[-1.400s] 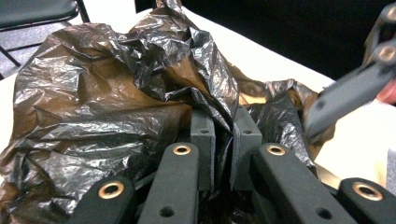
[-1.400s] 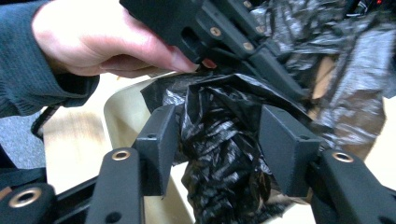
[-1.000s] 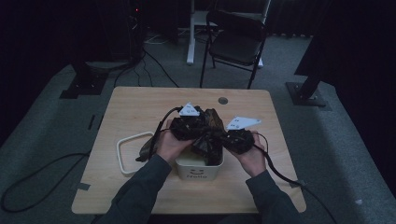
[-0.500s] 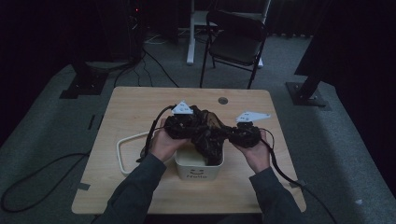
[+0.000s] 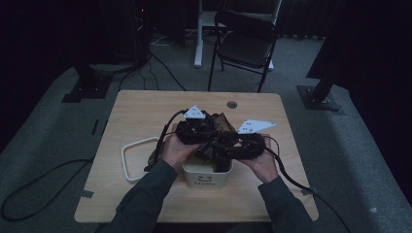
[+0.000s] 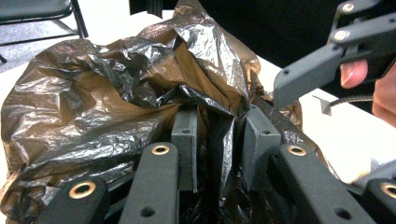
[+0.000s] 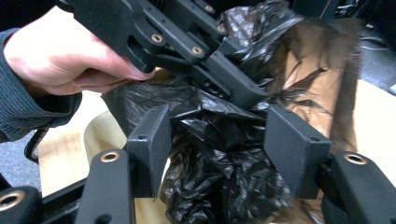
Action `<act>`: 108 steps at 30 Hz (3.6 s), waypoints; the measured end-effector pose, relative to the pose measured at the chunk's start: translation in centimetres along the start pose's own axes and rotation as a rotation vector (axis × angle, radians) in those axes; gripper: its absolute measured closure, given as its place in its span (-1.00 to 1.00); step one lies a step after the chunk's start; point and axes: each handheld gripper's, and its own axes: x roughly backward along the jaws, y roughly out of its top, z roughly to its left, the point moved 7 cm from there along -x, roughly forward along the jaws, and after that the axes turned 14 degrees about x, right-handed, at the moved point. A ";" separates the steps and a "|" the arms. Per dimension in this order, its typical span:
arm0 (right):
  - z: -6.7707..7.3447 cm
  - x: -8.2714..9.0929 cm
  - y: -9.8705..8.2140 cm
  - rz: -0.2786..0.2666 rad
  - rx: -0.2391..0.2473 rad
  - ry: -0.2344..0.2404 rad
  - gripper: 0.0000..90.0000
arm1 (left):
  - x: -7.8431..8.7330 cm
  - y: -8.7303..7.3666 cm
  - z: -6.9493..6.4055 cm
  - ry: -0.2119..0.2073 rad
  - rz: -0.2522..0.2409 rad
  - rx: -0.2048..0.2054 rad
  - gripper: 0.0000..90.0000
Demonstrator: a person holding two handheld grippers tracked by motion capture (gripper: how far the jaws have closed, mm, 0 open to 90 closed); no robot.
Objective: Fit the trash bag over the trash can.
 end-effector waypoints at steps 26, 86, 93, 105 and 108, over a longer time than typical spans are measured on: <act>-5.2 -0.6 -3.7 0.186 -0.236 -0.222 1.00 | 4.9 -0.9 1.4 0.021 -0.048 -0.003 0.24; -4.9 -0.8 -3.4 0.214 -0.218 -0.185 1.00 | 4.2 -5.5 2.1 0.140 0.008 -0.130 0.25; -4.8 -0.9 -3.3 0.205 -0.223 -0.174 1.00 | 3.1 -5.3 2.2 0.195 0.031 -0.159 0.21; -5.3 -0.3 -3.0 0.168 -0.263 -0.169 0.92 | 3.1 -5.9 2.2 0.198 0.066 -0.195 1.00; -5.3 -0.4 -2.9 0.158 -0.277 -0.160 0.88 | 3.3 -6.0 2.2 0.194 0.062 -0.196 1.00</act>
